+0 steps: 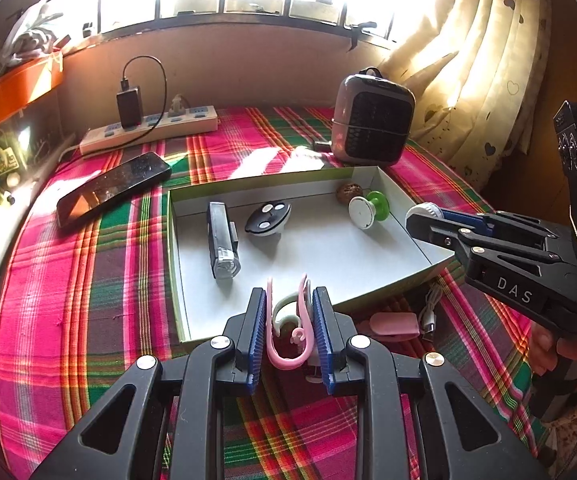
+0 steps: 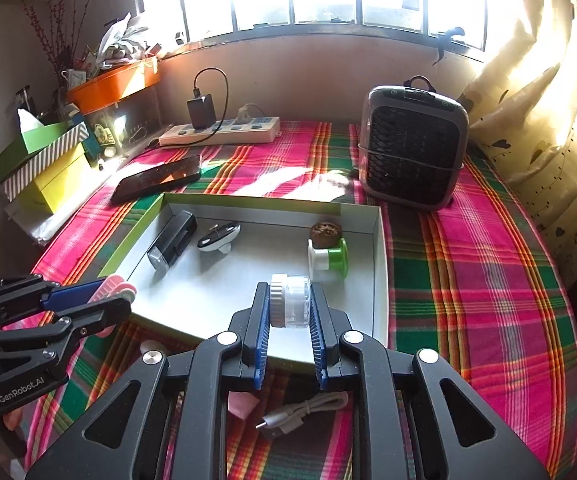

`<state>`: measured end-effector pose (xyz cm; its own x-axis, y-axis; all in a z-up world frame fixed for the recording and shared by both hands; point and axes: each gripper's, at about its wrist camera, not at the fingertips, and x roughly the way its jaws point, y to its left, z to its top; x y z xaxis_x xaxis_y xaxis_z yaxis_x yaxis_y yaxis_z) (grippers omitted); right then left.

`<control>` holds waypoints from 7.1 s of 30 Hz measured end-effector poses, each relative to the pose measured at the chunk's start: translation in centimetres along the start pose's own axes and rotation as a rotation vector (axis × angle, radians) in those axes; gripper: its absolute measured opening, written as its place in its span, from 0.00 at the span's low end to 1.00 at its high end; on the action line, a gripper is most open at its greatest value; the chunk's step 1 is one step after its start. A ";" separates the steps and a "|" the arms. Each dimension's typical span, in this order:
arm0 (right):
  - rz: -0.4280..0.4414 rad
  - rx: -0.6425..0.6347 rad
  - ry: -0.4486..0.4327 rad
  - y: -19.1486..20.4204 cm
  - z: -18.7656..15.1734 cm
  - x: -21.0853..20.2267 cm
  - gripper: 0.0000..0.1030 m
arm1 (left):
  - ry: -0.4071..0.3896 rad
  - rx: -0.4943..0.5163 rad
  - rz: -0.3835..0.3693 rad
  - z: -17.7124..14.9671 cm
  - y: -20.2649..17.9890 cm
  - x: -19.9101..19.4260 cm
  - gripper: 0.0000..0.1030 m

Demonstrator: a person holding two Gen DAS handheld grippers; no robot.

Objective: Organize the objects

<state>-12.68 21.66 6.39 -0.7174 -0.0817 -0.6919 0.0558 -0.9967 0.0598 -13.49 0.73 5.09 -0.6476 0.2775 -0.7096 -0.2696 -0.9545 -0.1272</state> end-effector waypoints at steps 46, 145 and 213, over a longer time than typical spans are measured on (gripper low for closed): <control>0.056 -0.080 0.150 1.1 4.8 10.5 0.19 | 0.063 0.007 0.050 2.5 1.1 7.0 0.21; -0.010 -0.020 0.026 0.9 0.9 2.2 0.41 | -0.014 -0.039 0.067 0.2 1.9 0.7 0.34; -0.086 0.121 0.031 -3.2 -8.2 -3.1 0.46 | 0.108 0.068 -0.076 -4.5 -4.8 2.8 0.34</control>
<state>-4.96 25.10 2.47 -0.6943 0.0022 -0.7197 -0.0908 -0.9923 0.0845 -10.82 5.61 0.58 -0.5443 0.3321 -0.7704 -0.3654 -0.9205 -0.1386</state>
